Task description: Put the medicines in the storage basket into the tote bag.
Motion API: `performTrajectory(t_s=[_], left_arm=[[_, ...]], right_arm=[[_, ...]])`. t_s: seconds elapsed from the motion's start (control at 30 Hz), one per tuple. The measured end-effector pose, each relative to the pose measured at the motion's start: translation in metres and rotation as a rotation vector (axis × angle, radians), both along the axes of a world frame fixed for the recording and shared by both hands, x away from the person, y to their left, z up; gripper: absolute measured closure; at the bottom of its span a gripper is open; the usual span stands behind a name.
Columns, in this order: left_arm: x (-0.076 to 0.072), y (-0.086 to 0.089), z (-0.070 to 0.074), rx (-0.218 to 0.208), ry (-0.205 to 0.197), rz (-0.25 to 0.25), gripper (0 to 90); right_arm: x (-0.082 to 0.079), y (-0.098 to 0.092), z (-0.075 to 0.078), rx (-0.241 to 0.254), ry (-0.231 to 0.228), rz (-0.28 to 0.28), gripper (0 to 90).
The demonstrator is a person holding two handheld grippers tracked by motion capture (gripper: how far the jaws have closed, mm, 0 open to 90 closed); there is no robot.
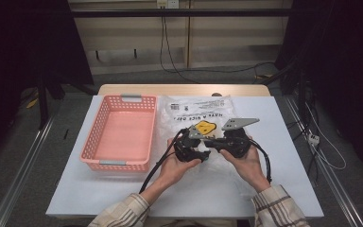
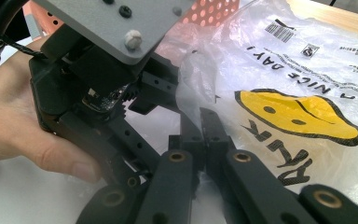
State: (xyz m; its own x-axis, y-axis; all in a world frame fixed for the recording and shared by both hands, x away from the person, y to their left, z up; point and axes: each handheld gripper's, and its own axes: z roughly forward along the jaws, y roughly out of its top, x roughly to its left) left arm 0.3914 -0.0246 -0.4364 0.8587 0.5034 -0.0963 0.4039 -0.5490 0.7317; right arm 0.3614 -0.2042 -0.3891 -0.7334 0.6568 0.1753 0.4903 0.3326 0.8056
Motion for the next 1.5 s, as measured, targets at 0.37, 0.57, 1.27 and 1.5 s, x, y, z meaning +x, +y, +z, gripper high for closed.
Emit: performTrajectory(t_s=[0.37,0.57,1.27,1.5], left_arm=[[-0.012,0.016,0.022,-0.002,-0.009,-0.028,26.0],[-0.023,0.028,0.038,-0.023,-0.039,-0.051,24.0],[-0.067,0.096,0.049,-0.088,-0.077,-0.043,23.2],[-0.079,0.110,0.041,-0.063,-0.087,-0.046,14.6]], right_arm=[[0.001,-0.001,-0.001,-0.003,-0.004,-0.013,90.0],[0.002,0.000,-0.004,-0.020,0.000,-0.022,90.0],[-0.009,0.008,-0.014,-0.055,0.027,-0.012,86.2],[-0.019,0.010,-0.018,-0.075,0.040,-0.012,70.3]])
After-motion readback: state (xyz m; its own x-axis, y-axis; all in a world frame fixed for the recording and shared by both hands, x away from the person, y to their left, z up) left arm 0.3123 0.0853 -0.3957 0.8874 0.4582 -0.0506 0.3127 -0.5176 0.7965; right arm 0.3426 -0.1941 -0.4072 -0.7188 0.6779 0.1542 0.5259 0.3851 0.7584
